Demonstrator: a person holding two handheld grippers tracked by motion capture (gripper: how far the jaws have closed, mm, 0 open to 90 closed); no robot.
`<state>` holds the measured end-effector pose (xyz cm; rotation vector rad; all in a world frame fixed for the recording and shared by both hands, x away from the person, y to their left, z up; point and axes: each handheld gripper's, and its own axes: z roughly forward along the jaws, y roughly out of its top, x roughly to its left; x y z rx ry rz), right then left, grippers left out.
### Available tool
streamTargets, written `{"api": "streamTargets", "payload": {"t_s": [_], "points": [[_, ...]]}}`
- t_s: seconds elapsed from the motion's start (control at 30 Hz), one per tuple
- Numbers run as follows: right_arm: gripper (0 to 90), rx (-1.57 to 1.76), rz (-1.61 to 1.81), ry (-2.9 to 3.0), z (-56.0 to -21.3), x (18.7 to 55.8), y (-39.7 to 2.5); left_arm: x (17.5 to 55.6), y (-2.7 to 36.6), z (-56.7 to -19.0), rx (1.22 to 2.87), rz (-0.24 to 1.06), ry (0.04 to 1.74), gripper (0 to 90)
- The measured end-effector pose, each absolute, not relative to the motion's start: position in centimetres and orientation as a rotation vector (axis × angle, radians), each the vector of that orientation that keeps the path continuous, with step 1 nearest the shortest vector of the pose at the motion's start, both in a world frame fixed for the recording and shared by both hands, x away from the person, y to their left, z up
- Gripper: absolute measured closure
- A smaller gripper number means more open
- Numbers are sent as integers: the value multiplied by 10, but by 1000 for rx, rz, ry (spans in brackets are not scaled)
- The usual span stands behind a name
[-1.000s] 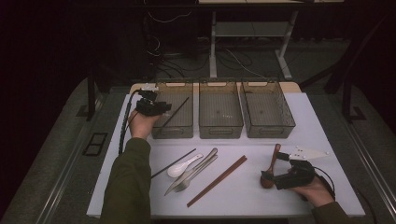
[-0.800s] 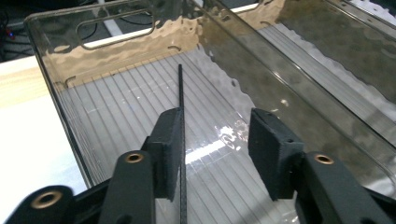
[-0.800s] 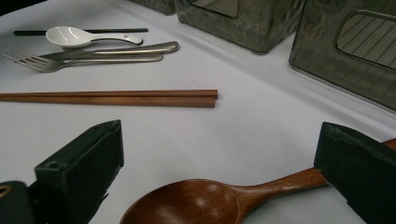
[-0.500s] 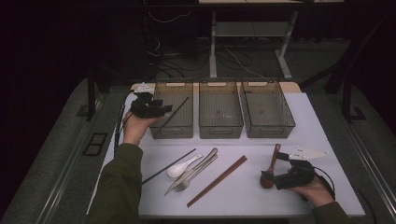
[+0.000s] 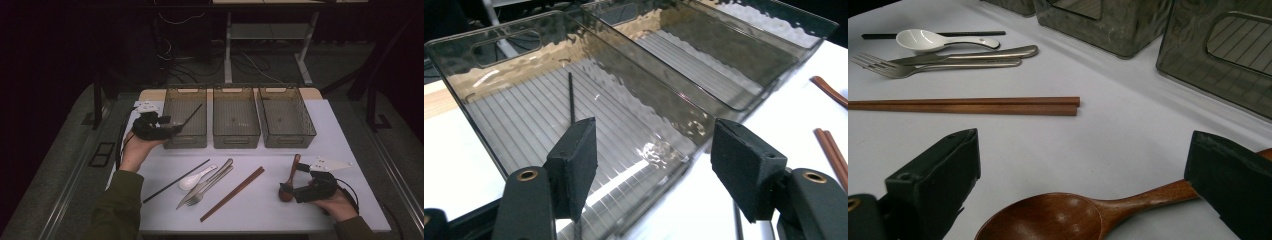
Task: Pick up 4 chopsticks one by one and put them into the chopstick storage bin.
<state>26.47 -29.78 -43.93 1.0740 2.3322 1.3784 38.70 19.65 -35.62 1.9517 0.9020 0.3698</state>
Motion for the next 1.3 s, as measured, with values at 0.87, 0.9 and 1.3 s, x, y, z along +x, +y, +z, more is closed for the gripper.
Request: {"api": "streamTargets", "payload": {"t_s": [0.87,0.9,1.3], "points": [[13,1070,1369,2337,-440,263,-297,313,209,-390,2010,327,808,314],[13,1072,1369,2337,-439,262,-297,310,210,-392,2009,327,810,314],[13,1081,1372,2336,-440,263,-297,286,224,-417,2030,290,826,355]]}}
